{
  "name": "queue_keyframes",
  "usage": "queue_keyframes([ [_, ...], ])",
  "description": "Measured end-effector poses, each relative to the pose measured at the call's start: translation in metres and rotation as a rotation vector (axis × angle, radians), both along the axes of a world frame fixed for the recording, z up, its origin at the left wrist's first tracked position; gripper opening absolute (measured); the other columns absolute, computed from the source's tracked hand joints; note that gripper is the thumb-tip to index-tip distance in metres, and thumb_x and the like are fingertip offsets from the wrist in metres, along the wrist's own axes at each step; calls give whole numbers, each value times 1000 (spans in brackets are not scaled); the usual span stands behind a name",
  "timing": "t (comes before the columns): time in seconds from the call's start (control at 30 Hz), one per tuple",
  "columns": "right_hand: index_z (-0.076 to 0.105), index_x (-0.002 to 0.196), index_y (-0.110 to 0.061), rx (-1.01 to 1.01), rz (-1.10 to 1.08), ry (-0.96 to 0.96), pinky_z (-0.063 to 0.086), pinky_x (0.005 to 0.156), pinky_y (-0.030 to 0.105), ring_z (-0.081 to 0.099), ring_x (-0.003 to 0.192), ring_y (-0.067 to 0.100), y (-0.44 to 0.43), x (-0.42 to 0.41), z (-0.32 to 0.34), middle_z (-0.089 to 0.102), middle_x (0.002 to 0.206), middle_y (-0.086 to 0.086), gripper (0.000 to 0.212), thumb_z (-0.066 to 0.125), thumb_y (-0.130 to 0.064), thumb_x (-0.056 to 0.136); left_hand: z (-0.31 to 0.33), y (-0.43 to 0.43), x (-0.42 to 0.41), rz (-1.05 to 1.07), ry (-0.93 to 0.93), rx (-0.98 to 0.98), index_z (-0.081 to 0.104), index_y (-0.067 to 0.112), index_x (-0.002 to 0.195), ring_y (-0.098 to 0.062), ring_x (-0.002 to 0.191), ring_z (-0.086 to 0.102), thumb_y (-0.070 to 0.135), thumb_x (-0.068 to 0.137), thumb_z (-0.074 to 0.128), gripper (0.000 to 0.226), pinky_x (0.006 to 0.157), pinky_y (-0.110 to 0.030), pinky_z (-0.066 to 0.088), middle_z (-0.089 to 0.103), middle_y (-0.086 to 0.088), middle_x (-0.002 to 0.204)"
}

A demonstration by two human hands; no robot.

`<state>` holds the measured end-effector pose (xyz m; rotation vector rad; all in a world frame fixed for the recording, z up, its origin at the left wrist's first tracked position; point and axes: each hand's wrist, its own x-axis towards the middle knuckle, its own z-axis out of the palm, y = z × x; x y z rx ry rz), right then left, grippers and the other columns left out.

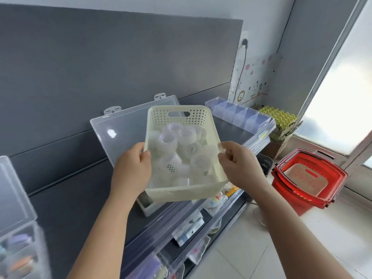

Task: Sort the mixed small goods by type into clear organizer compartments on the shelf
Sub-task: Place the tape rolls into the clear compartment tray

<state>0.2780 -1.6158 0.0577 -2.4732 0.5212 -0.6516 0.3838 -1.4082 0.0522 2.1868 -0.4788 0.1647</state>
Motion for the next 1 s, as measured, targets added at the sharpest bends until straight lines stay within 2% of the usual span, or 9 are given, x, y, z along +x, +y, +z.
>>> queue_keyframes([
  [0.2, 53, 73, -7, 30, 15, -2, 30, 55, 31, 33, 53, 17, -84, 17, -3, 35, 56, 1, 16, 49, -10, 88, -5, -83, 24, -21, -3, 39, 60, 16, 98, -15, 68, 55, 21, 99, 40, 21, 52, -28, 38, 62, 1, 77],
  [0.27, 37, 60, -17, 16, 14, 0, 25, 52, 30, 28, 50, 15, -110, 27, -4, 30, 53, -3, 31, 49, -9, 87, -9, -110, 35, -22, -9, 43, 60, 17, 99, -12, 69, 55, 22, 99, 40, 20, 51, -25, 36, 62, 2, 80],
  [0.33, 29, 59, -17, 25, 17, 6, 23, 52, 30, 26, 50, 15, -138, 40, -5, 27, 53, -4, 35, 49, -8, 87, -13, -137, 49, -26, -8, 37, 59, 19, 100, -10, 70, 55, 23, 100, 40, 20, 50, -23, 35, 62, 3, 81],
  [0.43, 45, 67, -9, 42, 17, 28, 28, 55, 31, 31, 53, 16, -179, 64, -11, 33, 56, 0, 21, 49, -10, 88, -20, -176, 70, -17, -5, 14, 59, 20, 101, -13, 69, 55, 23, 99, 40, 20, 52, -26, 37, 61, 4, 78],
  [0.5, 60, 91, -2, 57, 12, 37, 32, 56, 31, 38, 56, 18, -205, 83, -14, 41, 60, 4, 15, 50, -12, 89, -22, -200, 85, -8, 4, 5, 58, 21, 102, -13, 69, 56, 23, 100, 40, 19, 53, -27, 38, 61, 4, 78],
  [0.67, 59, 119, -12, 101, 94, 85, 33, 52, 23, 41, 51, 10, -261, 126, -19, 43, 56, -5, 28, 50, -15, 92, -32, -244, 113, 34, 25, 29, 55, 22, 98, -13, 67, 57, 24, 100, 38, 17, 50, -29, 43, 60, 3, 78],
  [0.8, 60, 118, -13, 107, 179, 141, 32, 53, 23, 40, 52, 10, -292, 153, -24, 46, 59, -2, 30, 47, -13, 92, -40, -267, 124, 80, 64, 70, 54, 21, 96, -14, 66, 58, 23, 100, 38, 17, 48, -29, 44, 60, 2, 79],
  [0.9, 61, 117, -14, 101, 240, 166, 31, 52, 21, 40, 52, 9, -310, 171, -31, 45, 58, -5, 29, 47, -14, 92, -47, -280, 128, 127, 68, 96, 54, 20, 97, -11, 66, 54, 22, 100, 39, 15, 49, -23, 35, 57, 3, 78],
  [1.0, 60, 117, -16, 73, 286, 188, 29, 51, 21, 39, 52, 7, -326, 187, -41, 42, 56, -9, 29, 46, -16, 92, -52, -291, 130, 200, 74, 110, 55, 18, 94, -14, 62, 52, 21, 100, 39, 17, 48, -27, 33, 56, 0, 73],
])
